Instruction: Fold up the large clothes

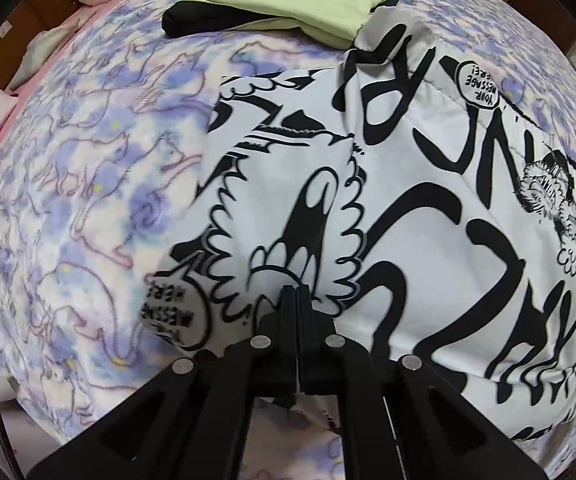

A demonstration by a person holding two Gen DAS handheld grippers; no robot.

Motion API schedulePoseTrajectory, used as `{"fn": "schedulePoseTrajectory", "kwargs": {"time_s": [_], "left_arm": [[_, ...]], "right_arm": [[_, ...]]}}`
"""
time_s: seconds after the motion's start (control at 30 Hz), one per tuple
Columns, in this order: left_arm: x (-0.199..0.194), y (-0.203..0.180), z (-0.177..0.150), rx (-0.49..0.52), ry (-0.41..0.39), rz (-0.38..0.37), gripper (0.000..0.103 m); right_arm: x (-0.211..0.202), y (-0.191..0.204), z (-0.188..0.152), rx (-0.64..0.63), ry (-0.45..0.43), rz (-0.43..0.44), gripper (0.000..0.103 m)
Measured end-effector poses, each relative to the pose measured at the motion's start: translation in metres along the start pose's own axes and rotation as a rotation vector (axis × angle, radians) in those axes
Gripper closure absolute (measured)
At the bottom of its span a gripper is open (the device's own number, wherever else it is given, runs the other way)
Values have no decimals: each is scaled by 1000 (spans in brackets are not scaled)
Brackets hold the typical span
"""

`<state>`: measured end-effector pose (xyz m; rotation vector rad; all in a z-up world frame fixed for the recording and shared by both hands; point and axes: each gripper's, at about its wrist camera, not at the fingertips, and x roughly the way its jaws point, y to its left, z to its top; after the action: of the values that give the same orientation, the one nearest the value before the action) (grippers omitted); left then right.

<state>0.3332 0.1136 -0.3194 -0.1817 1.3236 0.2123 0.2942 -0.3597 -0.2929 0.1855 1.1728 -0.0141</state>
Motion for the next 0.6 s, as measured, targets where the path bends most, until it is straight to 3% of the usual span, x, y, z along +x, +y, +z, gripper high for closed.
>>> {"fn": "schedulePoseTrajectory", "kwargs": {"time_s": [0.07,0.17,0.37,0.6], "left_arm": [[-4,6,2,-1,2,9,102],[-5,8,0,16,1,23,102],[5,4,7,24,6,46,102],[-6,5,14,-25,-15,66,102]], "right_arm": [[-3,-14,2,39,-1,6,103],[-3,-10,-3,-39,4,-49,103],[1,-27,-23,85,12,-29,103],[-15,-11,-18,46,0,-79,103]]}}
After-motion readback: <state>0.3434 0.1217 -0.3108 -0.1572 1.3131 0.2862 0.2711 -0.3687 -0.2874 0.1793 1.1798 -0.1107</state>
